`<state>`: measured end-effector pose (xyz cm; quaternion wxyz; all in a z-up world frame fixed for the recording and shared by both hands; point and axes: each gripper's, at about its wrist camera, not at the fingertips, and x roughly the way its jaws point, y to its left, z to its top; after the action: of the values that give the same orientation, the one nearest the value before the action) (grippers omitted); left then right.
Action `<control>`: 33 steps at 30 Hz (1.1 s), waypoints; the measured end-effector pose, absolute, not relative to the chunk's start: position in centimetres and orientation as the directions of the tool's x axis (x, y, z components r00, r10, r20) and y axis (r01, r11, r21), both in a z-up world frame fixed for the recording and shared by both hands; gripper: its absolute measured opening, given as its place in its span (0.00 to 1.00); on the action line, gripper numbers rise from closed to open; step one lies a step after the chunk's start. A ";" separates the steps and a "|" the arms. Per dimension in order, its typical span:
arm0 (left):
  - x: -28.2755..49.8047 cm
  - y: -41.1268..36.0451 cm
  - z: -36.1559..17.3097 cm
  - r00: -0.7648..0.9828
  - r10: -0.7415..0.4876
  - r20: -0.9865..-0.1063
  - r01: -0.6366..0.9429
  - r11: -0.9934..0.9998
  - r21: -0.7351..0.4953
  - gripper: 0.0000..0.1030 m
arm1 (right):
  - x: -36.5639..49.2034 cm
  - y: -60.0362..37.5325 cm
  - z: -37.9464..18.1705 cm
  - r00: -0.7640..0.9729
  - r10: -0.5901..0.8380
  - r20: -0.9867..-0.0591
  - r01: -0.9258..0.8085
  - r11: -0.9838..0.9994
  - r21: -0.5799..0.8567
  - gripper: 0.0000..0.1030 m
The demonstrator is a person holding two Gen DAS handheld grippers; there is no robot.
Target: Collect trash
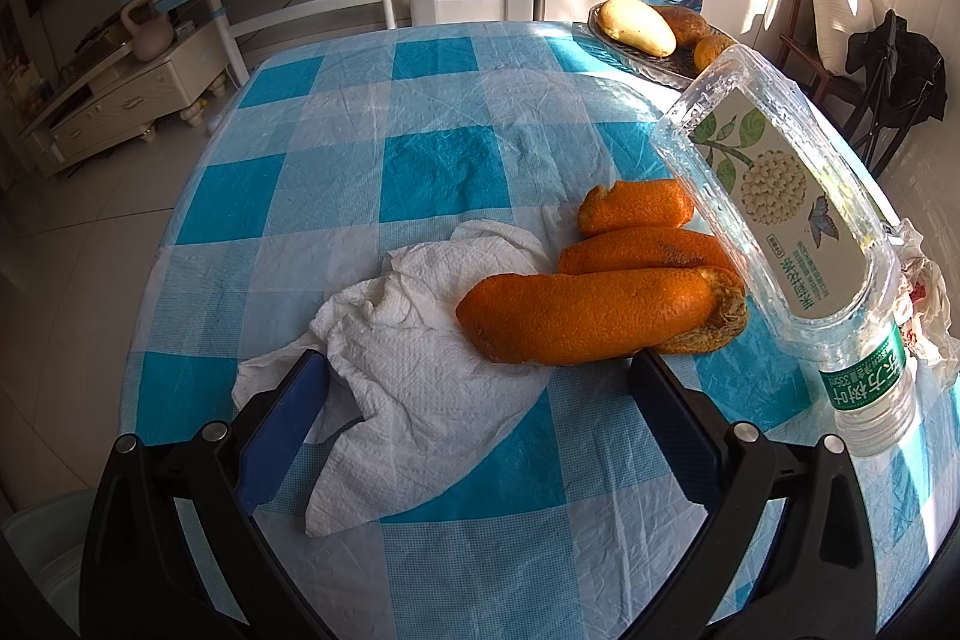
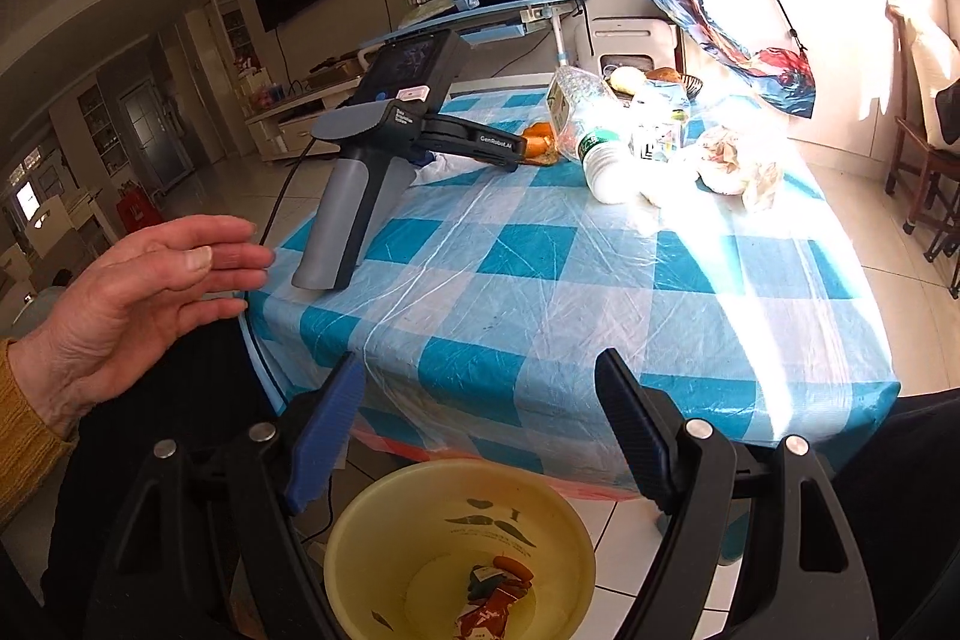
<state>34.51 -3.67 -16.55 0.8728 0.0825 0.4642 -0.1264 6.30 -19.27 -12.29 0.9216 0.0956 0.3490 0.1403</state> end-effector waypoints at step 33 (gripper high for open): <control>31.8 -7.9 -15.2 0.551 -0.283 -0.785 0.563 0.820 0.100 0.75 | 16.4 -28.6 -10.0 0.780 0.152 -0.607 -0.009 0.972 0.233 0.75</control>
<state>31.83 -7.91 -15.15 0.8636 0.1729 0.4055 -0.2448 16.38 -28.59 -9.97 0.9371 0.1094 0.3286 0.0430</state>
